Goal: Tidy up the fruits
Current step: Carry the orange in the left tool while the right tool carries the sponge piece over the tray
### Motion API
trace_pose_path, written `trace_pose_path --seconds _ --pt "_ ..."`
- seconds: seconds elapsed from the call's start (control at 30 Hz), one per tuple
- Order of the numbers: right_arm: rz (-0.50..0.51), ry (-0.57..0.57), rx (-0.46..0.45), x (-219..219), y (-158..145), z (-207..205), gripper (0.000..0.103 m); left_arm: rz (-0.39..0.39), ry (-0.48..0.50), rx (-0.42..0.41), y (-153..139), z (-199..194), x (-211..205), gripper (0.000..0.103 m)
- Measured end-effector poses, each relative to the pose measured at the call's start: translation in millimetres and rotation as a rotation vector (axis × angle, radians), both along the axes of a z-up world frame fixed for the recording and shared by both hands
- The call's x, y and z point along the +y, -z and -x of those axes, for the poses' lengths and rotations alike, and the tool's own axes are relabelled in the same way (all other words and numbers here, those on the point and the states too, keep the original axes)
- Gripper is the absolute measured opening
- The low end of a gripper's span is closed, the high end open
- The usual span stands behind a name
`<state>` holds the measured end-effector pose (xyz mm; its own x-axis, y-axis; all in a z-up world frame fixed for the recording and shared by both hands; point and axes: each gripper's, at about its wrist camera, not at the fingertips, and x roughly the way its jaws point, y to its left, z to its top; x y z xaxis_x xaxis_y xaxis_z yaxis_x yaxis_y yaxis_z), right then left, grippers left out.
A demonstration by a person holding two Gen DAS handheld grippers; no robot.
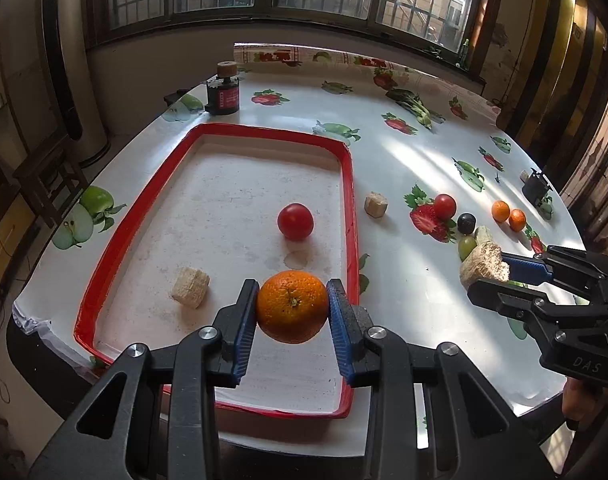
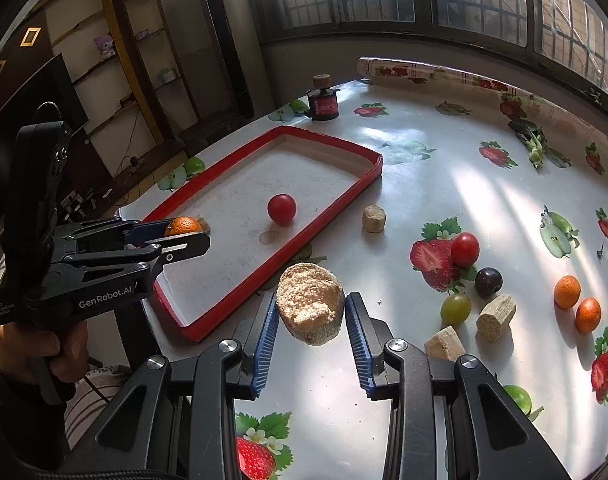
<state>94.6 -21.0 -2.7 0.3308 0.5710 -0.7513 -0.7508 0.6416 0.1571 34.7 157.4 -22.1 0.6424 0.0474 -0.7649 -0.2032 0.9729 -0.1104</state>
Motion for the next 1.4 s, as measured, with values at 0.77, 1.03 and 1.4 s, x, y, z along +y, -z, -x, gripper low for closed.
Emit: trace_pose_path --seconds 0.77,1.03,1.4 --pt "-0.022 -0.031 0.059 83 7 -69 0.035 0.027 -0.093 0.033 5 -37 68 0.032" --pt "0.007 -0.026 0.104 125 30 -111 0.035 0.054 -0.115 0.085 24 -64 86 0.032" --pt "0.073 -0.034 0.132 151 64 -133 0.035 0.075 -0.118 0.171 52 -81 90 0.032"
